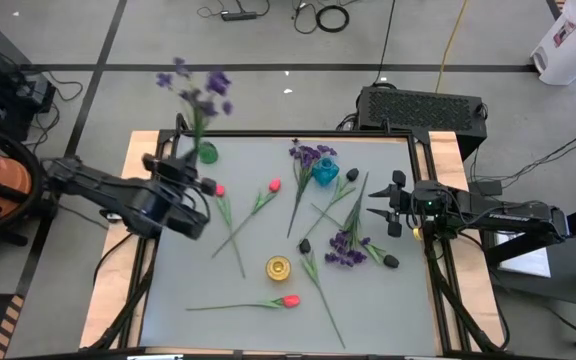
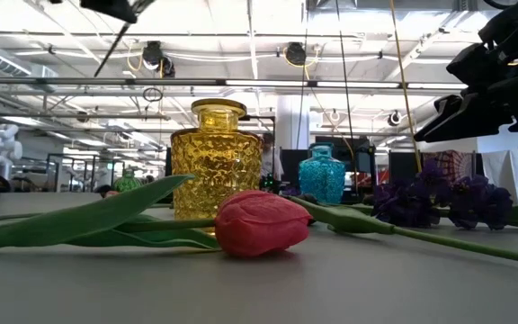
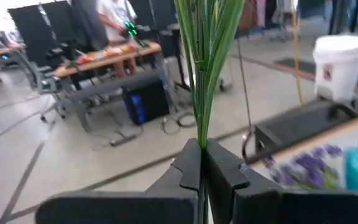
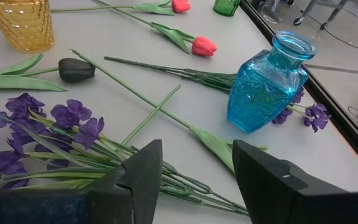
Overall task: Sort flowers into vase by color
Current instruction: Put the left purple flowers into the blue vase
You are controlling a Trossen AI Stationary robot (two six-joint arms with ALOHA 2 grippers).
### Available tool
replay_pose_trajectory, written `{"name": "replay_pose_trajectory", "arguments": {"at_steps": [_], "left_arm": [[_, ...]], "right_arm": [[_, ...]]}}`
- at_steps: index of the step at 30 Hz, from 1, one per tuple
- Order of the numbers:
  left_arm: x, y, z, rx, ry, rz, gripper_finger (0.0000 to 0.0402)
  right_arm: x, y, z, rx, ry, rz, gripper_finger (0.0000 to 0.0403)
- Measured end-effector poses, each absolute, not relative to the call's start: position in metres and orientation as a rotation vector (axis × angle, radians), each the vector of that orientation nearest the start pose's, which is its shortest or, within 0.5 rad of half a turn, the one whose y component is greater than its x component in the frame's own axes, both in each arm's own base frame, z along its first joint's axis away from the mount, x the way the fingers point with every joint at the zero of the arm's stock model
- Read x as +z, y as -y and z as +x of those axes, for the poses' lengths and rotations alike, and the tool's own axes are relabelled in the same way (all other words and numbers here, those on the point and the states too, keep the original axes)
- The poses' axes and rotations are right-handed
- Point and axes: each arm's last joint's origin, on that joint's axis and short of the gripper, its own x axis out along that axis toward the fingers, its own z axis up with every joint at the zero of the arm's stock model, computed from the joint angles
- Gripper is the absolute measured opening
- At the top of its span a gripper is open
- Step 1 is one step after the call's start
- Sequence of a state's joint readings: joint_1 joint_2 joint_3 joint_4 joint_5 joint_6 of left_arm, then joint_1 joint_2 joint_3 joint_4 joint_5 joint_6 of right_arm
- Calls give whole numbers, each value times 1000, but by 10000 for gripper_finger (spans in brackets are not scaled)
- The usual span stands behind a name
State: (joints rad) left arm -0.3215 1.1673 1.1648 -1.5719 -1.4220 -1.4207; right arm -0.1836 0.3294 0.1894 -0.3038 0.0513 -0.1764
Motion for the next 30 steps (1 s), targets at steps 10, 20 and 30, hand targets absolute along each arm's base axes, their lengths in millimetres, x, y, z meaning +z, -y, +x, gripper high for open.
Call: {"name": "replay_pose_trajectory", "arguments": {"at_steps": [10,20,30], "left_arm": [[318,-5,104,1331,-103,129,11],[286,-17,64,1381,-38,49,11],[280,-11,76,1328,-4,8,11]], "right_arm": [[173,21,106,-191,-462,-143,187],[173,21,106,-191,-463,-143,187],[173,21,106,-191,-463,-143,187]]}}
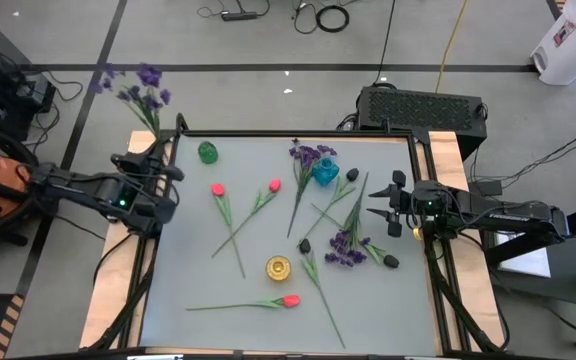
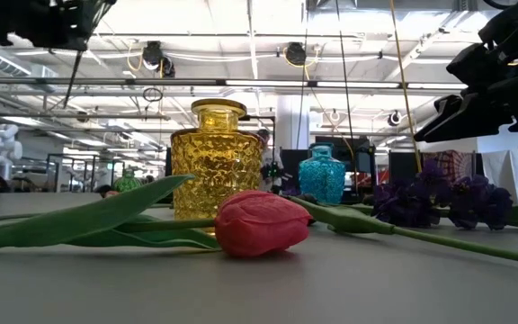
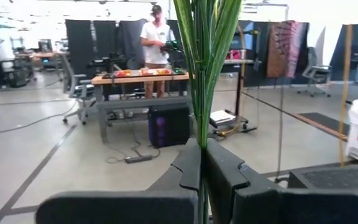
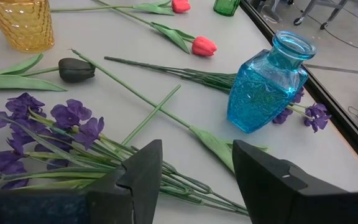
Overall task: Sort flowers into vase by color
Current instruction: Put the left purple flowers into the blue vase
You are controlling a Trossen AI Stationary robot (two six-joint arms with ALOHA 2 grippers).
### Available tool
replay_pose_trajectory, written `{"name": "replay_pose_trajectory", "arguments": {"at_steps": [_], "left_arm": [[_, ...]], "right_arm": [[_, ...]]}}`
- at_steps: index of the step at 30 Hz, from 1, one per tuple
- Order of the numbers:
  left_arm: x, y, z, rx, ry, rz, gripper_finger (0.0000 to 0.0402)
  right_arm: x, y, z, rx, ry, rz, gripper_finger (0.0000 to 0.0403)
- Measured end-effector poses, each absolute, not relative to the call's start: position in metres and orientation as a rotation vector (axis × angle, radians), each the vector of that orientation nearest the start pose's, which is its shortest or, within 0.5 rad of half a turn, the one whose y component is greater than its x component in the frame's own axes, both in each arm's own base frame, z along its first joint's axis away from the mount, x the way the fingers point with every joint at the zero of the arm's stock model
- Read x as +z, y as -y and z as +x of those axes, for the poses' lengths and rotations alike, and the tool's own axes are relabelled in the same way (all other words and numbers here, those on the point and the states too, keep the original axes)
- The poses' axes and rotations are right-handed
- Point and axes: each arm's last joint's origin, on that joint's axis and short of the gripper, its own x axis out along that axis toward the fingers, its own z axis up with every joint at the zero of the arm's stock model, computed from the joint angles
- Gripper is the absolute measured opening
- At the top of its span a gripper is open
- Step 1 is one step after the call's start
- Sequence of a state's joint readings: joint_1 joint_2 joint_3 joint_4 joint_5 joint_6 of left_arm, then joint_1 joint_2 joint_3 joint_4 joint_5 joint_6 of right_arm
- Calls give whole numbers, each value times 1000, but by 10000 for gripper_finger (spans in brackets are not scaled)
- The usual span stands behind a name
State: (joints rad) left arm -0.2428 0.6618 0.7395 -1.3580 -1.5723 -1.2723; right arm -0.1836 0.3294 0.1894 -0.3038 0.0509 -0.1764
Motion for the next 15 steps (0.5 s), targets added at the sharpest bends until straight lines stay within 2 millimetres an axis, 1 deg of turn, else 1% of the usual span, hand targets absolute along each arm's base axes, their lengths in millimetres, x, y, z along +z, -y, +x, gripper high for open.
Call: {"name": "replay_pose_trajectory", "arguments": {"at_steps": [7,13,15], "left_arm": [[284,-3,98,1278,-66,21,11],[291,0,109,1279,-49,20,11],[292,1,111,1277,-70,50,11]], "right_arm": [[173,21,106,-191,-463,-143,187],[173,21,106,-191,-463,-143,187],[173,21,106,-191,-463,-143,187]]}}
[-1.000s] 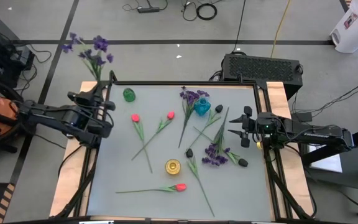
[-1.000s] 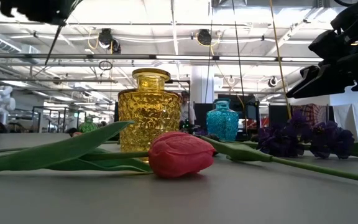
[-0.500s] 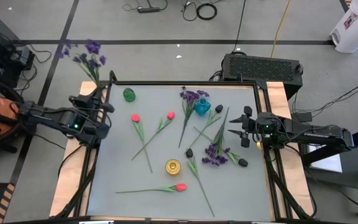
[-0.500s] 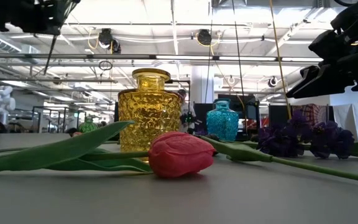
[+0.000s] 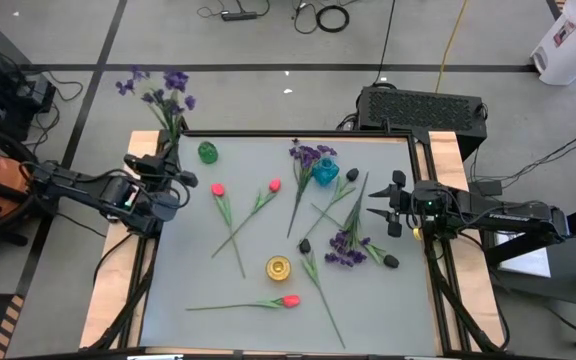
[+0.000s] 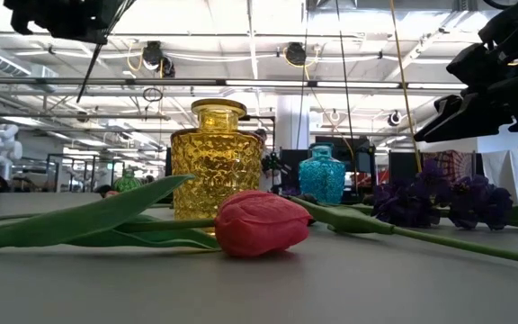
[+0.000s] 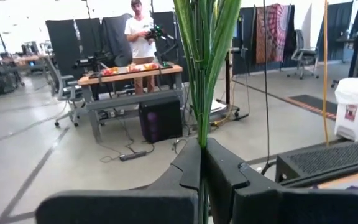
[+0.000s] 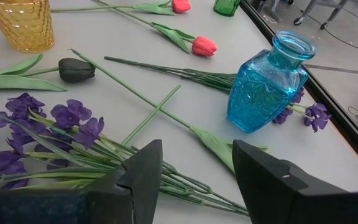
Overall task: Sort flowers into vase by color
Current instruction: Put the left purple flowers into the blue vase
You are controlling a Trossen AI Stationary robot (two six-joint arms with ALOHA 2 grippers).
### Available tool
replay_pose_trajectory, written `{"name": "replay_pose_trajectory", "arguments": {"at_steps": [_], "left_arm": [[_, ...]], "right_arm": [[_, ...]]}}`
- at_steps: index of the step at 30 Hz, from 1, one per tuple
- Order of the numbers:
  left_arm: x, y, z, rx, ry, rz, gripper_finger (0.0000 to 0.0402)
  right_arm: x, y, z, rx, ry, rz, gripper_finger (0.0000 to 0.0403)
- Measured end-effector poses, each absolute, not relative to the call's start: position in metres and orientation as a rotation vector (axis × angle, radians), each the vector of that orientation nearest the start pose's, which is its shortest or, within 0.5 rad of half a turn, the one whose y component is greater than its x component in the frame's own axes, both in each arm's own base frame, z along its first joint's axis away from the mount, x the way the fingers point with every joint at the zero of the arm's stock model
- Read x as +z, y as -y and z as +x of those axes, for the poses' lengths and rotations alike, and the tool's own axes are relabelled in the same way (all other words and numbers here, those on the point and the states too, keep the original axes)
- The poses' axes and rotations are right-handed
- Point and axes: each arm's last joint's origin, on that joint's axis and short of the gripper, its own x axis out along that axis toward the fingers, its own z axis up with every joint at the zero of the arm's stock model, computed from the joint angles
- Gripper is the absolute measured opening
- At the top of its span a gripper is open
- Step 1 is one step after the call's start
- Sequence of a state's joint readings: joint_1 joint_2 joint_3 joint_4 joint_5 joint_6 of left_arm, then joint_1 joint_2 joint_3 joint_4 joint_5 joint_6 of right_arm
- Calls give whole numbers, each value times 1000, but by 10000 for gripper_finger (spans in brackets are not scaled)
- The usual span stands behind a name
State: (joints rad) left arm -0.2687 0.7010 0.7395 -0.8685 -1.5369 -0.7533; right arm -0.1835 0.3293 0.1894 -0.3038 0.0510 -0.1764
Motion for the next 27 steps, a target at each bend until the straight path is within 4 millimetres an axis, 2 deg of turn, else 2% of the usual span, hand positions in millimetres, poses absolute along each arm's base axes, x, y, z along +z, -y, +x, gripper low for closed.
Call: {"name": "replay_pose_trajectory", "arguments": {"at_steps": [14,19,27], "left_arm": [[298,5,125,1065,-226,51,11],[312,10,137,876,-225,67,11],[337,18,148,557,-90,133,11]], "right_arm": [[173,21,106,-191,-462,-143,187],[173,21,106,-191,-463,-143,187],[173,21,106,-191,-463,-143,187]]}}
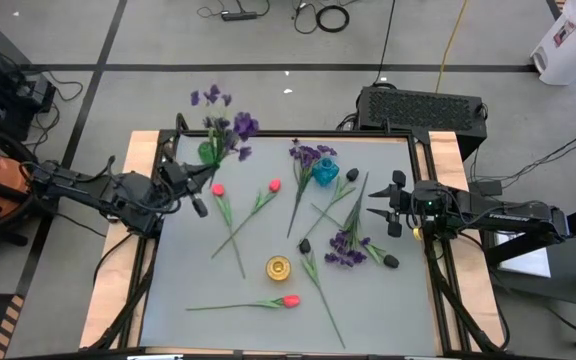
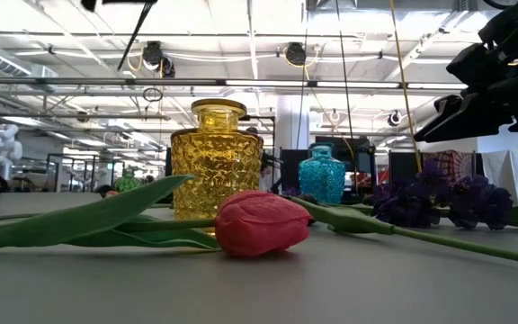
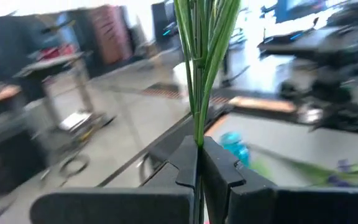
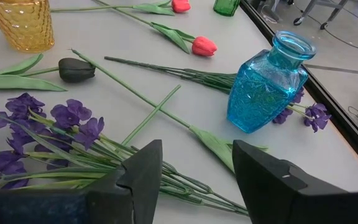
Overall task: Sort flowers into vase by color
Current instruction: Put the left purple flowers into the blue vase
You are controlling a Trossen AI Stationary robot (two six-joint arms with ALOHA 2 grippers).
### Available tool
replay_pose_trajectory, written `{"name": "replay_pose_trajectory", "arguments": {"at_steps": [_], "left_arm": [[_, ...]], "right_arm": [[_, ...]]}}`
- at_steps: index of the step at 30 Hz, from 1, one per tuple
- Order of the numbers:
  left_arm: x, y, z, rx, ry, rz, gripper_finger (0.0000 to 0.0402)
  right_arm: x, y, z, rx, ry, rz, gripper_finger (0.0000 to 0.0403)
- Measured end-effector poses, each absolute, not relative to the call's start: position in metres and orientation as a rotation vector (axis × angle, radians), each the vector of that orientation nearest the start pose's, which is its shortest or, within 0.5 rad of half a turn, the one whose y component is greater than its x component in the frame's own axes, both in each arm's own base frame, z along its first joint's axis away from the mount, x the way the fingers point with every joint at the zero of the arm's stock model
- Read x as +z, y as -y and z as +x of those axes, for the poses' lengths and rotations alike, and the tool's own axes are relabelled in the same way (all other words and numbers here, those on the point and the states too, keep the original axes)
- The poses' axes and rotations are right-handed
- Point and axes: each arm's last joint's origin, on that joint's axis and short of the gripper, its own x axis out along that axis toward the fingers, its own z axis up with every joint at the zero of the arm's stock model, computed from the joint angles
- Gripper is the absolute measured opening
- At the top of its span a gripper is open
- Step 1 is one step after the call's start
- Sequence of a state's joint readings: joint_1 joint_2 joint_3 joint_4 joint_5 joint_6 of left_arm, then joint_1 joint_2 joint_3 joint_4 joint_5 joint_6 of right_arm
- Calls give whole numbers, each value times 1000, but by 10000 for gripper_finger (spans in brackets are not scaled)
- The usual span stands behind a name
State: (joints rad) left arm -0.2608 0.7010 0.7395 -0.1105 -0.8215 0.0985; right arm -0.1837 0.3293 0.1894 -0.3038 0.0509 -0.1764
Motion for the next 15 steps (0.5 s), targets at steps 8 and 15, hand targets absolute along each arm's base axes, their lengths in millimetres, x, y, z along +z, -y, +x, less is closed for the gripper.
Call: {"name": "replay_pose_trajectory", "arguments": {"at_steps": [8,15], "left_arm": [[344,11,156,327,-23,184,11],[341,4,171,201,-23,299,11]], "right_arm": [[173,21,106,-191,-463,-143,187],[173,21,106,-191,-463,-143,187]]}}
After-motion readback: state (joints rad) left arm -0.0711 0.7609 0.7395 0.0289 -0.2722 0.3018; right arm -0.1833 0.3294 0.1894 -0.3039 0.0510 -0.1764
